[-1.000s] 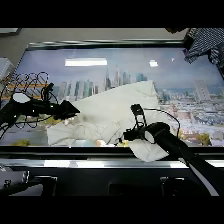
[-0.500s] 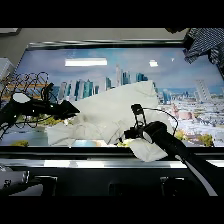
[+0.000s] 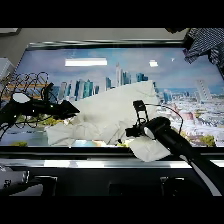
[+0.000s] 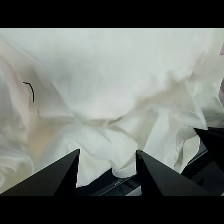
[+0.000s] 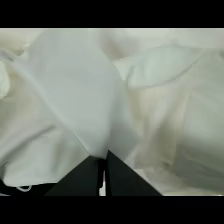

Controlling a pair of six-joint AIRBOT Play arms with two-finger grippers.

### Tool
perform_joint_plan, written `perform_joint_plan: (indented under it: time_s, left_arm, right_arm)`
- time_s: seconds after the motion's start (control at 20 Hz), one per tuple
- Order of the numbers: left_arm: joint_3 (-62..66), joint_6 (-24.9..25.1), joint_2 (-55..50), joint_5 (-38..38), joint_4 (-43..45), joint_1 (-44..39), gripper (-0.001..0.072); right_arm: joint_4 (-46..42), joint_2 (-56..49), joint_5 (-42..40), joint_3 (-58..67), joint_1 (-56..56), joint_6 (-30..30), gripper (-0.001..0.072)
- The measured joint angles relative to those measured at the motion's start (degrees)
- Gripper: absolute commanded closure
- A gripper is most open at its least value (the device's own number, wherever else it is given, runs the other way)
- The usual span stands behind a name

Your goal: Fold the clothes and pants, and hang the long-sleeved shirts on hangers.

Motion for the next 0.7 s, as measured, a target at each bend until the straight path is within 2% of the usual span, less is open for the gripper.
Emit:
perform_joint_plan:
  time_s: [0.2,0.4,0.55,0.7]
  left_arm:
    - [0.0,1.1,1.2,0.0,0.3,0.0,0.0288]
    - [0.0,1.9,4.3,0.0,4.3,0.0,0.0287]
    - [0.0,2.0,7.0,0.9,8.2,0.0,0.0288]
    - [0.0,2.1,8.8,1.7,10.2,0.0,0.0288]
  right_arm:
    - [1.0,2.5,14.1,9.4,0.0,0.5,0.0674]
    - [4.2,3.2,28.5,15.5,0.0,2.4,0.0674]
    - [6.5,3.3,34.3,17.3,0.0,3.5,0.0674]
    - [7.2,3.4,35.1,18.0,0.0,4.1,0.0674]
